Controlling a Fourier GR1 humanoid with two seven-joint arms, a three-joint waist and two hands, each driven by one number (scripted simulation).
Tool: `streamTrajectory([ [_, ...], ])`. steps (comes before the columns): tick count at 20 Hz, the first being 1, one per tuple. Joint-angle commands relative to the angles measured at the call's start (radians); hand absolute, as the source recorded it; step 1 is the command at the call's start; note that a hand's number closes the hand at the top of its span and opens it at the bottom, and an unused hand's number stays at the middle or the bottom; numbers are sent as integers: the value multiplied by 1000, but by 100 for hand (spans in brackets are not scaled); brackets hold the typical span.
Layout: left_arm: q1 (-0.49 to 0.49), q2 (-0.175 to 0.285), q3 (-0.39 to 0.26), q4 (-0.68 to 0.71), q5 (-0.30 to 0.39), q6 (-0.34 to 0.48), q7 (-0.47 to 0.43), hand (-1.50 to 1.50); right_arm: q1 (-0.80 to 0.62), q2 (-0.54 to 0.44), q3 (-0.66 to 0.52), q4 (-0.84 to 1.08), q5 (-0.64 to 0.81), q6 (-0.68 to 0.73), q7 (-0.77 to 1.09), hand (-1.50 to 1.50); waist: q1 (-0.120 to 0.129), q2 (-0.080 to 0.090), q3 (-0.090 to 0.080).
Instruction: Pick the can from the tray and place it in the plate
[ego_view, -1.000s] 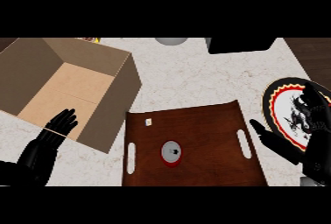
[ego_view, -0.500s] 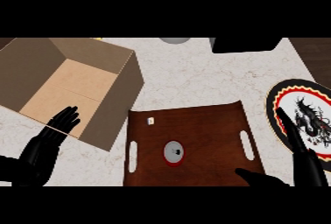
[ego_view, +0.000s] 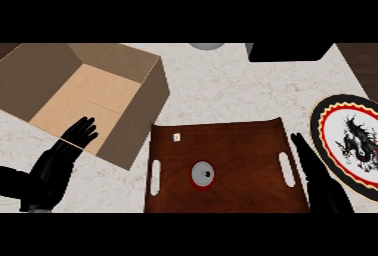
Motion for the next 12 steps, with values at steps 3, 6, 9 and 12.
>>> streamTrajectory([
  [3,-4,-76,-105,136,-29,19,77,0,-130,114,94,2,158,125,266,-150,7,20,-17],
  [6,-13,-69,-106,134,-23,5,104,0,-152,192,152,83,192,159,320,-150,12,22,-15],
  [9,-45,-42,-53,161,4,-19,116,0,-187,280,182,103,205,194,363,-150,10,21,-15],
  [12,-22,-69,-79,178,-22,-10,84,0,-180,343,201,159,235,166,348,-150,7,21,-14],
])
